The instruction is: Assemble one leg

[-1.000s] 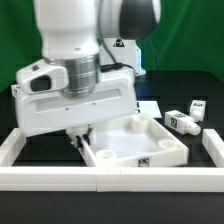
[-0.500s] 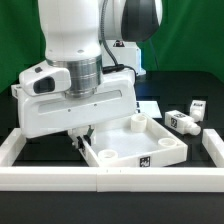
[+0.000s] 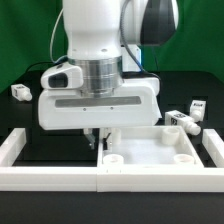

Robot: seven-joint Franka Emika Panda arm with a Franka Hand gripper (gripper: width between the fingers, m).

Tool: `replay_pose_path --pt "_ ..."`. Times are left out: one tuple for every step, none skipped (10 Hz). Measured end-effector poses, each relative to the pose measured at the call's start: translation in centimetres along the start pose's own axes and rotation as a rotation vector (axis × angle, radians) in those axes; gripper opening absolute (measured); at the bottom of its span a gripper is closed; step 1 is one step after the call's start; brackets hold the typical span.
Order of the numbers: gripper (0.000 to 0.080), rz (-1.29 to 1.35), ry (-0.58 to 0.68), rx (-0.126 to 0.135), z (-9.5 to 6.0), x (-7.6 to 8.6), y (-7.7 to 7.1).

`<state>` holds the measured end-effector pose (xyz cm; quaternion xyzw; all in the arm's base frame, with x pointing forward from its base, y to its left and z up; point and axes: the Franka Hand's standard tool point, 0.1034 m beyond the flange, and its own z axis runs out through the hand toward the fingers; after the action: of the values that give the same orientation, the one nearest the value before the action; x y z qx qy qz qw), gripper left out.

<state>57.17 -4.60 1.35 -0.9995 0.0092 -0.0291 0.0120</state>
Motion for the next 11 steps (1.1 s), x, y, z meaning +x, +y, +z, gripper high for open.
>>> replay_pose_path --pt "0.0056 0.042 -0.002 0.008 0.0 0.0 -0.9" --pt "0.0056 0.06 -0.003 0.016 0.1 0.0 -1.8" --pt "0.0058 0.063 -0.002 0.013 0.1 0.0 -2.5" --pt "0.0058 0.063 -0.002 0.013 0.1 0.0 -2.5" --pt "0.0058 0.063 -0.002 0.013 0.1 0.0 -2.5" --pt "0.0058 0.063 -0.002 0.013 0.1 0.0 -2.5" --pt "0.0058 0.063 -0.002 0.013 0.1 0.0 -2.5" --pt "0.0058 0.063 -0.002 0.013 0.1 0.0 -2.5" --pt "0.0241 0.063 -0.002 0.013 0.1 0.0 -2.5" --pt "0.0377 0.063 -0.002 0.013 0.1 0.0 -2.5" --pt "0.0377 0.063 -0.002 0.013 0.1 0.0 -2.5"
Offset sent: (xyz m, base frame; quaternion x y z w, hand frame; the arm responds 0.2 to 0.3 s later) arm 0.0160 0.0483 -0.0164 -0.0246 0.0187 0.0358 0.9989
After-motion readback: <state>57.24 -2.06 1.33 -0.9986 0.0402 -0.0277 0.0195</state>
